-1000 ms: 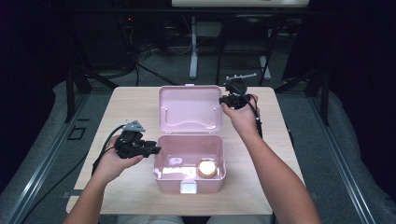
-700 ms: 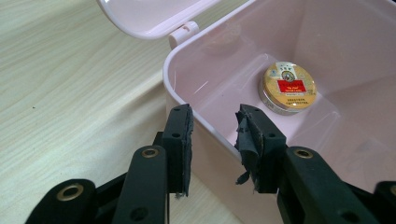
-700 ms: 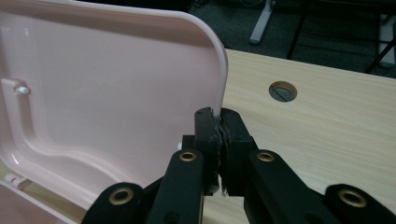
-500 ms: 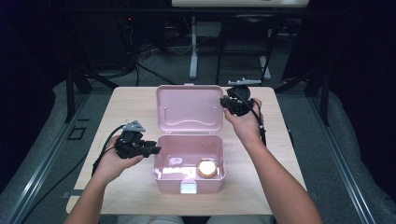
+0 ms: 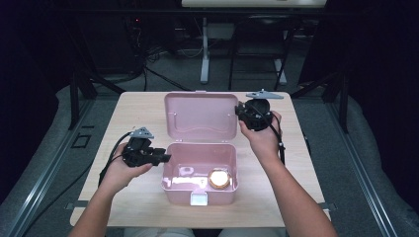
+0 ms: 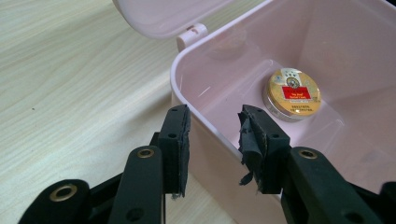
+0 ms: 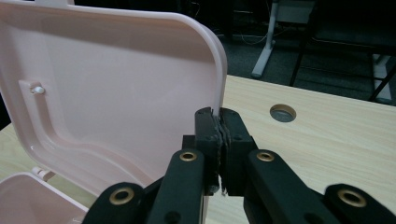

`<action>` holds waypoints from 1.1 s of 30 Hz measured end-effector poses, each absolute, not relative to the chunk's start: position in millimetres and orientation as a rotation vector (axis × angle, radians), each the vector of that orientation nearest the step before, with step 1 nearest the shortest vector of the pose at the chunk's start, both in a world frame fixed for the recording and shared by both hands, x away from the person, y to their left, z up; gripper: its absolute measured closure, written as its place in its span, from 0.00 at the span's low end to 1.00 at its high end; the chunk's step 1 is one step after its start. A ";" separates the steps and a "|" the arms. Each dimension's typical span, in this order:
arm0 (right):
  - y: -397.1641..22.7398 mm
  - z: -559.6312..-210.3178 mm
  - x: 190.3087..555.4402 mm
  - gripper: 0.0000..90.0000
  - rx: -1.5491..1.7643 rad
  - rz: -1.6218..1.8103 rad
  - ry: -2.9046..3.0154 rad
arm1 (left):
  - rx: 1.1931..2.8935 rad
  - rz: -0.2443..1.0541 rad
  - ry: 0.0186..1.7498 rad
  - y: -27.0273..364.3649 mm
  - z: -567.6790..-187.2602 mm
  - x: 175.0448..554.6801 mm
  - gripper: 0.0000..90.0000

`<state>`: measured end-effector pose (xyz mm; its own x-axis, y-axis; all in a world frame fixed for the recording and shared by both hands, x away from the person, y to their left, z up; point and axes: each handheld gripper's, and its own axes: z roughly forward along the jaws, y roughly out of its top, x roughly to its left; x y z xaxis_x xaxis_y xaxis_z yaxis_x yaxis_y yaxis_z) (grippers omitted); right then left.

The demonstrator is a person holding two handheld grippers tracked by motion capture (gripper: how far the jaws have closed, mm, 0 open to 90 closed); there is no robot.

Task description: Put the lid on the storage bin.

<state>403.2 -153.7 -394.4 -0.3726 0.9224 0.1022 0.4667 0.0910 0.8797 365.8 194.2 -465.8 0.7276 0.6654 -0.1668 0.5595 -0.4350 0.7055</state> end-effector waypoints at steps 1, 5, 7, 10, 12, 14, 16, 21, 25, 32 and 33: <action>-154.0 -394.9 403.1 0.97 1.355 1.230 1.887 | 2.146 0.185 0.923 193.7 -465.6 366.9 0.69; -154.5 -395.0 403.3 0.97 1.359 1.240 1.886 | 2.131 0.231 0.942 193.1 -460.4 372.1 0.69; -155.0 -394.7 403.0 0.97 1.358 1.239 1.891 | 2.093 0.257 0.955 194.3 -455.4 376.3 0.69; -155.0 -394.7 403.2 0.97 1.360 1.244 1.889 | 2.054 0.321 0.966 194.7 -447.1 382.7 0.70; -155.0 -394.9 403.3 0.97 1.362 1.246 1.887 | 2.045 0.341 0.967 194.3 -444.2 384.7 0.71; -155.3 -395.3 403.7 0.97 1.364 1.253 1.885 | 2.022 0.372 0.966 194.5 -437.5 388.5 0.72; -155.6 -395.3 403.6 0.97 1.366 1.254 1.886 | 1.993 0.400 0.970 194.8 -431.9 392.4 0.72; -155.8 -395.3 402.3 0.97 1.363 1.259 1.886 | 1.945 0.449 0.987 193.3 -422.4 402.4 0.71; -156.3 -395.3 401.0 0.97 1.356 1.260 1.887 | 1.937 0.470 0.985 191.6 -419.7 405.4 0.72; -156.4 -395.6 399.3 0.97 1.352 1.272 1.880 | 1.897 0.518 0.981 189.2 -410.9 412.7 0.72; -156.5 -395.7 399.1 0.97 1.350 1.273 1.880 | 1.889 0.525 0.983 188.9 -410.1 413.7 0.72</action>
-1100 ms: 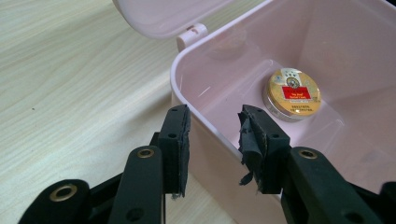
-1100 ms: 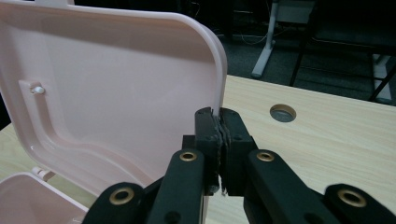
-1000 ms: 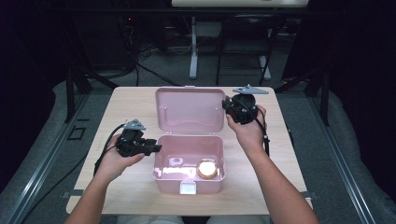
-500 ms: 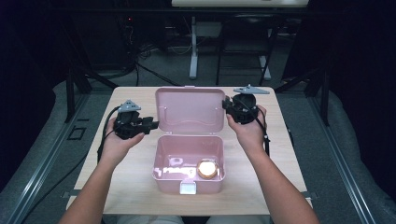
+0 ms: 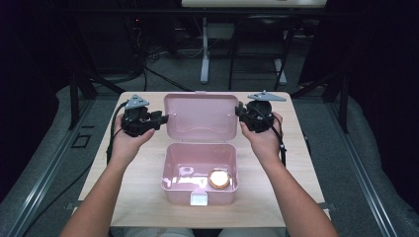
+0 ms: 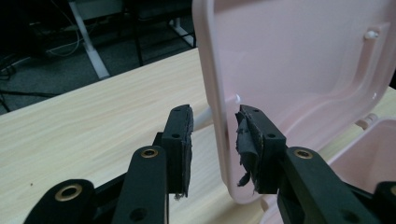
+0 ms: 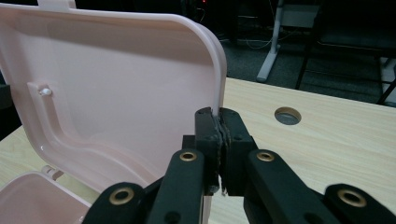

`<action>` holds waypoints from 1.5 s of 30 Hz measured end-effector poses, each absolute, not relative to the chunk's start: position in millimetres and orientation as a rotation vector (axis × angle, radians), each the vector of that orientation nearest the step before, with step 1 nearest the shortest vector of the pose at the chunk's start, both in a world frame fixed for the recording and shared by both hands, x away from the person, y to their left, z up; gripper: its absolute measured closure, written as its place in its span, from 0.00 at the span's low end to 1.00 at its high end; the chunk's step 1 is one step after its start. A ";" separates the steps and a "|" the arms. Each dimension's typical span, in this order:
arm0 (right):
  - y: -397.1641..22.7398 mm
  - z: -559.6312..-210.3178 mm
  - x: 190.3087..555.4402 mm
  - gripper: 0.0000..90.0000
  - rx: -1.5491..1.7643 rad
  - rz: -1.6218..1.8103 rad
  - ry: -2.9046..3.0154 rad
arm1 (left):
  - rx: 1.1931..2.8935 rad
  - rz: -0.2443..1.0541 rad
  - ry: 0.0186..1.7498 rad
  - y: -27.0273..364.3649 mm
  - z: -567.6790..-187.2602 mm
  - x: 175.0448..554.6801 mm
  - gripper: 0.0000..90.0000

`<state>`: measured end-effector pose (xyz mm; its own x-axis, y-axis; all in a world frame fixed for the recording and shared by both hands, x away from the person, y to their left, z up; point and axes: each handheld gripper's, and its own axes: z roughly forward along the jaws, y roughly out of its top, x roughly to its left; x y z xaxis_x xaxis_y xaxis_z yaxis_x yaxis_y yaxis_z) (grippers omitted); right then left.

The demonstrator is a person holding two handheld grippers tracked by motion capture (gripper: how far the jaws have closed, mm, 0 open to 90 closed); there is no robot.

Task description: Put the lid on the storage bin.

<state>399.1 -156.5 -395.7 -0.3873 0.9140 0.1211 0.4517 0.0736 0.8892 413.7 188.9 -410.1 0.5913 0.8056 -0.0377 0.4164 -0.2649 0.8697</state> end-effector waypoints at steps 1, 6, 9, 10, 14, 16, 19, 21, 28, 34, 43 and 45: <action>-156.6 -395.7 398.9 0.97 1.349 1.274 1.880 | 1.879 0.524 0.983 188.6 -409.2 414.6 0.72; -157.0 -395.9 397.5 0.97 1.345 1.280 1.878 | 1.847 0.554 0.980 185.3 -404.7 417.6 0.73; -157.4 -396.6 396.6 0.97 1.340 1.286 1.873 | 1.804 0.576 0.973 183.6 -402.5 418.3 0.75; -157.6 -396.9 396.5 0.97 1.339 1.291 1.870 | 1.798 0.580 0.976 183.2 -401.8 418.5 0.75; -158.1 -397.0 395.6 0.97 1.337 1.296 1.871 | 1.773 0.576 0.981 181.6 -402.2 421.7 0.80; -158.3 -397.1 394.9 0.97 1.332 1.296 1.870 | 1.760 0.578 0.980 181.1 -401.9 421.9 0.82; -158.5 -397.2 393.5 0.97 1.333 1.303 1.869 | 1.745 0.572 0.976 179.4 -401.4 422.1 0.85; -158.6 -397.5 393.0 0.97 1.328 1.306 1.867 | 1.742 0.576 0.972 178.8 -400.5 421.5 0.88; -160.7 -398.0 394.6 0.96 1.335 1.329 1.870 | 1.740 0.575 0.975 178.3 -399.5 421.0 0.89; -163.6 -398.1 398.6 0.96 1.365 1.364 1.869 | 1.738 0.572 0.987 177.0 -398.7 421.5 0.90; -161.4 -394.5 403.9 0.97 1.354 1.347 1.848 | 1.718 0.575 0.982 177.1 -393.7 425.7 0.91; -161.2 -393.6 406.2 0.97 1.353 1.346 1.845 | 1.717 0.573 0.979 177.2 -392.9 427.5 0.91</action>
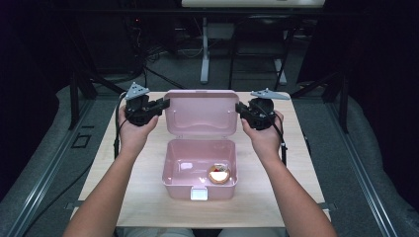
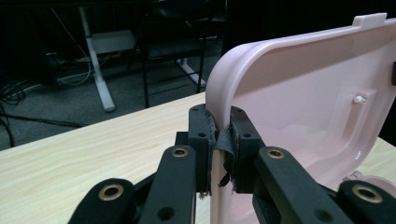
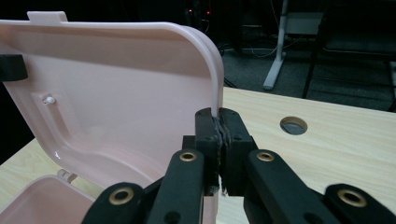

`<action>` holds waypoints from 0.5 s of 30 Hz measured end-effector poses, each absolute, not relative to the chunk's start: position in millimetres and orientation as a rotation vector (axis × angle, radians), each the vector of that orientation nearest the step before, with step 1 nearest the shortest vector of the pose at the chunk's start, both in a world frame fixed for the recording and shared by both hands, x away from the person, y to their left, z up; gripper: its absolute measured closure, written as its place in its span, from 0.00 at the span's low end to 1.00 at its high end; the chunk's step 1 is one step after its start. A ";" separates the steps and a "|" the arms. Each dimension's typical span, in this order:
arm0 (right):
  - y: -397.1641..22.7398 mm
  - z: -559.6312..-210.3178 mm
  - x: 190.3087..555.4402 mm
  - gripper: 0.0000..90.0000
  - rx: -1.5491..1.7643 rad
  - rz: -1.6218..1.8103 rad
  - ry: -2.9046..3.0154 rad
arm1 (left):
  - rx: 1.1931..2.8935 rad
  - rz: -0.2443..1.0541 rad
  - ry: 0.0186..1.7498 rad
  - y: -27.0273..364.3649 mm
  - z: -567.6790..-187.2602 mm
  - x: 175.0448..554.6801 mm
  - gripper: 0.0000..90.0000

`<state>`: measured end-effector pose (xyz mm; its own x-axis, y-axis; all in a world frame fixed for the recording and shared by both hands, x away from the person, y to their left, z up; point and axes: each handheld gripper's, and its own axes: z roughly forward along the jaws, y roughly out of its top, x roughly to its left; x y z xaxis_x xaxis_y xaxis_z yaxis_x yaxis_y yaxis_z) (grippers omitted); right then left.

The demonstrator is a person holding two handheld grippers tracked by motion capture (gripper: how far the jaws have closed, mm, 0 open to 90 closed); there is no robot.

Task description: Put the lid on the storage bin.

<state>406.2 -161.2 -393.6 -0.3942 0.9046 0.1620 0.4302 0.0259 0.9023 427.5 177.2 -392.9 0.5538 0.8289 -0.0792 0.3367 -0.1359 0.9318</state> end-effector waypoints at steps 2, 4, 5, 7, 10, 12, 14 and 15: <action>-161.0 -393.0 408.9 0.97 1.352 1.341 1.840 | 1.720 0.580 0.980 176.2 -391.8 429.2 0.91; -160.9 -391.9 411.1 0.97 1.351 1.334 1.836 | 1.714 0.584 0.978 175.4 -390.6 430.2 0.91; -160.7 -391.1 411.8 0.97 1.349 1.334 1.830 | 1.713 0.587 0.978 175.2 -389.6 430.7 0.91; -160.5 -388.7 412.0 0.97 1.343 1.329 1.827 | 1.711 0.588 0.974 175.4 -387.3 431.4 0.91; -159.9 -385.7 411.8 0.97 1.328 1.328 1.818 | 1.709 0.599 0.967 175.1 -384.5 431.5 0.91; -159.8 -384.9 411.4 0.97 1.329 1.330 1.815 | 1.709 0.601 0.966 175.1 -383.8 431.3 0.91; -159.6 -384.0 409.9 0.97 1.320 1.331 1.811 | 1.706 0.603 0.963 175.3 -383.7 430.9 0.91; -159.5 -384.1 409.4 0.97 1.318 1.329 1.812 | 1.705 0.602 0.961 175.4 -383.9 430.9 0.91</action>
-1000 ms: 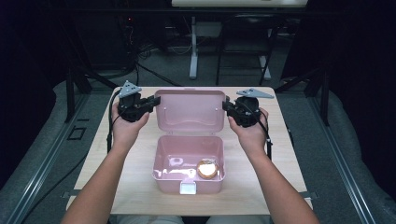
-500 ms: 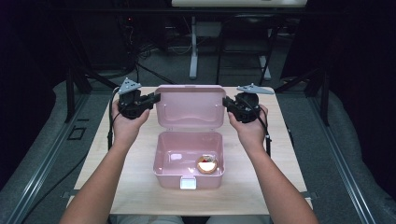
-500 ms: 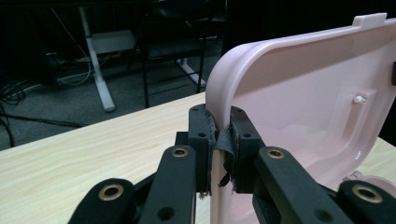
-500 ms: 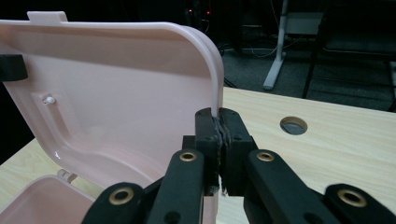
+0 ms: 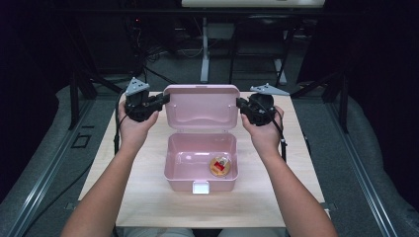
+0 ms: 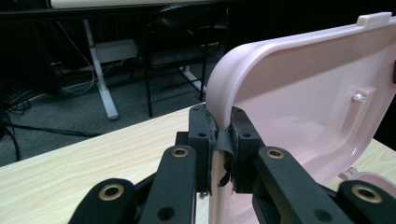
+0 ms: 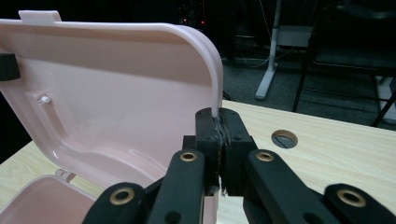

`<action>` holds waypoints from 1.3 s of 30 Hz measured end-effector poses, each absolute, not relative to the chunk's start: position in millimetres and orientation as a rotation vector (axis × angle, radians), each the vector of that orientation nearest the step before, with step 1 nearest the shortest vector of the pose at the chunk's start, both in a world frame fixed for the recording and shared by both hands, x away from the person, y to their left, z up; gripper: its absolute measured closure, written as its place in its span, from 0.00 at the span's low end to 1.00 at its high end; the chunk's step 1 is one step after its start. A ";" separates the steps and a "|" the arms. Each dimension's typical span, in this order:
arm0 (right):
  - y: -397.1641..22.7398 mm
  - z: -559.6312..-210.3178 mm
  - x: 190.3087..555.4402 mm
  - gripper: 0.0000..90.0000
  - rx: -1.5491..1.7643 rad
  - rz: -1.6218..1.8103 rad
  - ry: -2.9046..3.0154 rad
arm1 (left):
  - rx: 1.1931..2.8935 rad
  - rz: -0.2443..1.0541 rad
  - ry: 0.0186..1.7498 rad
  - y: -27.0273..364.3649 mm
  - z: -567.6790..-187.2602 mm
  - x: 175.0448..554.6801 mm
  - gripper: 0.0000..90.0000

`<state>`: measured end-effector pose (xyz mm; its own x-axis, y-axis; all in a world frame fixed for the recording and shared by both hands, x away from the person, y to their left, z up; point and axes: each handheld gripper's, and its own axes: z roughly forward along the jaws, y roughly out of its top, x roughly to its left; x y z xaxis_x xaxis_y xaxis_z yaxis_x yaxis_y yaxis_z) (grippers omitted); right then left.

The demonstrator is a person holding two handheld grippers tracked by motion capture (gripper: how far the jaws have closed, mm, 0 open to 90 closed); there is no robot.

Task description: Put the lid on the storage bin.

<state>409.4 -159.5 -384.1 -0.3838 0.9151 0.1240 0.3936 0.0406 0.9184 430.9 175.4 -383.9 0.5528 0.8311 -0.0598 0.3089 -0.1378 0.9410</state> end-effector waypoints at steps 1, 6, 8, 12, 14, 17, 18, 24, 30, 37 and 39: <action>-159.3 -384.5 408.8 0.97 1.318 1.331 1.810 | 1.706 0.601 0.958 175.4 -383.9 430.8 0.91; -161.3 -385.5 406.7 0.97 1.317 1.343 1.810 | 1.717 0.601 0.949 174.8 -384.3 430.3 0.91; -162.1 -386.1 405.7 0.96 1.314 1.340 1.816 | 1.719 0.603 0.947 174.4 -385.0 430.4 0.91; -162.8 -387.5 404.0 0.96 1.314 1.341 1.818 | 1.726 0.605 0.943 173.8 -385.9 429.8 0.91; -162.8 -388.4 403.3 0.96 1.312 1.343 1.817 | 1.729 0.603 0.942 173.8 -386.3 429.5 0.91; -163.0 -389.6 401.8 0.96 1.313 1.344 1.817 | 1.730 0.599 0.943 174.0 -387.1 428.9 0.91; -163.1 -390.1 401.4 0.96 1.311 1.346 1.818 | 1.730 0.597 0.943 173.9 -387.5 428.7 0.91; -163.5 -393.3 400.1 0.95 1.313 1.347 1.825 | 1.739 0.596 0.944 174.3 -390.5 427.3 0.91; -162.3 -393.8 397.1 0.95 1.311 1.351 1.825 | 1.732 0.587 0.945 175.6 -391.4 426.7 0.91; -163.6 -394.1 394.8 0.93 1.305 1.375 1.824 | 1.737 0.579 0.935 176.3 -390.1 423.7 0.90; -163.4 -394.1 394.2 0.93 1.307 1.380 1.822 | 1.735 0.579 0.936 176.1 -390.0 423.2 0.90</action>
